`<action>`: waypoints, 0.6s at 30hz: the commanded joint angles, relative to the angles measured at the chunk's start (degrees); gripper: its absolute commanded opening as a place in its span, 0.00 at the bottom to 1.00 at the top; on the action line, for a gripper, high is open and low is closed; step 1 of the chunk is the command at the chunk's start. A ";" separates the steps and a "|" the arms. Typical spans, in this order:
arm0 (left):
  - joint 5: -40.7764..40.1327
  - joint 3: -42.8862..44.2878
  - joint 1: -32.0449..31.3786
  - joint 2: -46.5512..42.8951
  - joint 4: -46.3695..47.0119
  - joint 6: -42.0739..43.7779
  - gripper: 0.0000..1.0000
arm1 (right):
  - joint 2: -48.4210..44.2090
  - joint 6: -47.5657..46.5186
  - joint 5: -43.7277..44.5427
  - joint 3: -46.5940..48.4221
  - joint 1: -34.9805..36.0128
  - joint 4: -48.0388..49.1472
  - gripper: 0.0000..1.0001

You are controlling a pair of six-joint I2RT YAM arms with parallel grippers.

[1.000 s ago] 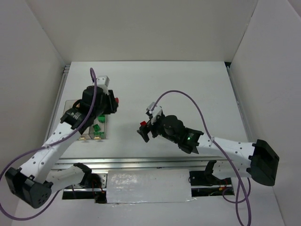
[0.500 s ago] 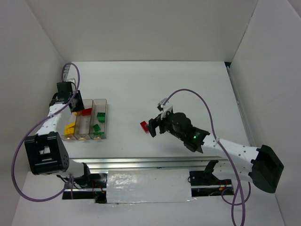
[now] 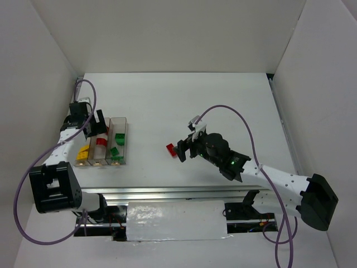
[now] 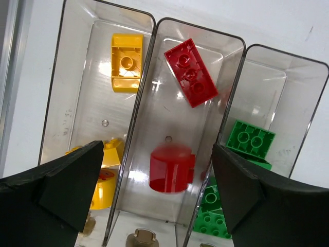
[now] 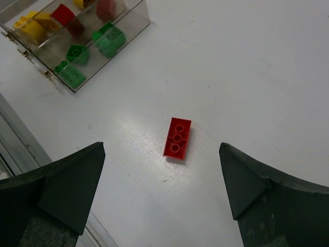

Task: Sort the legos into containers by color

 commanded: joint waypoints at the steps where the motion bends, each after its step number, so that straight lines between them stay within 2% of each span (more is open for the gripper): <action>1: -0.58 0.73 -0.54 -3.46 1.32 -0.99 1.00 | 0.55 0.31 0.40 1.05 -0.45 0.94 1.00; 5: 3.45 1.87 -0.98 -9.24 0.27 -3.53 1.00 | 4.41 2.15 1.01 4.46 -1.32 -2.23 1.00; 8: 5.93 2.75 -1.07 -14.44 -2.80 -12.39 0.99 | 13.71 4.43 1.45 12.08 -2.20 -9.33 1.00; 9: 5.84 3.01 -1.07 -15.58 -4.20 -14.50 0.99 | 19.83 5.14 2.58 14.30 -2.38 -11.44 1.00; 10: 6.36 3.19 -1.07 -17.85 -5.44 -16.61 1.00 | 23.02 6.54 2.68 16.76 -2.47 -16.34 1.00; 11: 7.67 2.85 -1.25 -19.09 -7.28 -16.72 1.00 | 28.80 6.98 2.68 21.22 -2.47 -18.21 1.00; 12: 8.56 1.88 -1.16 -20.32 -7.82 -17.07 1.00 | 31.20 7.60 2.25 23.10 -2.47 -21.28 1.00; 15: 10.94 -0.83 -2.04 -26.21 -7.82 -16.20 0.99 | 37.98 9.88 1.89 27.50 -2.38 -22.45 0.98; 18: 12.52 -3.13 -3.88 -33.32 -5.98 -15.14 0.99 | 41.86 11.03 1.37 30.40 -2.38 -23.24 0.86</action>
